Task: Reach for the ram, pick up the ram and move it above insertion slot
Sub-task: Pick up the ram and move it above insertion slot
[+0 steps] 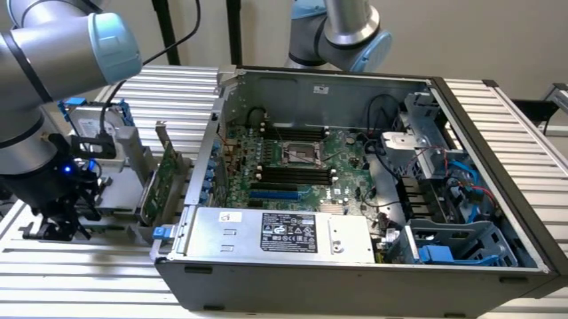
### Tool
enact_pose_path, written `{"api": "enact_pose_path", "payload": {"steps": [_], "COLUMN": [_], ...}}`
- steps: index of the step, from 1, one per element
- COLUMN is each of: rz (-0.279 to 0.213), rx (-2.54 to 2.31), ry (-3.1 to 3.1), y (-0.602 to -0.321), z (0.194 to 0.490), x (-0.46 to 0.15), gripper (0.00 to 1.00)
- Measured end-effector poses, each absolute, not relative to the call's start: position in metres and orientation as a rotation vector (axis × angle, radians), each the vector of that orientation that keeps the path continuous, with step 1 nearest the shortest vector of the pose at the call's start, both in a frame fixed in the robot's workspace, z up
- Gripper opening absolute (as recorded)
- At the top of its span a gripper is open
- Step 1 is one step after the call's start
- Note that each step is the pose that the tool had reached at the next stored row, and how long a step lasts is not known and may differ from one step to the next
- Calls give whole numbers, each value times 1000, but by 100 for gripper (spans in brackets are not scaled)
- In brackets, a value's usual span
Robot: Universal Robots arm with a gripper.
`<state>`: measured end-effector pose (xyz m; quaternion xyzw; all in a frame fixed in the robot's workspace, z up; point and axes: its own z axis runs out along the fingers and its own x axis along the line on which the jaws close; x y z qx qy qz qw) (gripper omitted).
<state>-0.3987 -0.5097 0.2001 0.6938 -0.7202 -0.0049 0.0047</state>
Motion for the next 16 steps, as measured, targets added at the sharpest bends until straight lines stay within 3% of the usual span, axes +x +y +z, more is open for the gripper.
{"api": "enact_pose_path", "payload": {"steps": [9,11,14,16], "rz": [-17,-18,-19,-19], "rx": [2178,2178,2178,2178], "ry": [-2252,-2252,-2251,-2250], "y": [-506,-506,-505,-505], "z": [198,198,198,198], "x": [-399,-399,-399,-399], "gripper": [42,40,27,27]}}
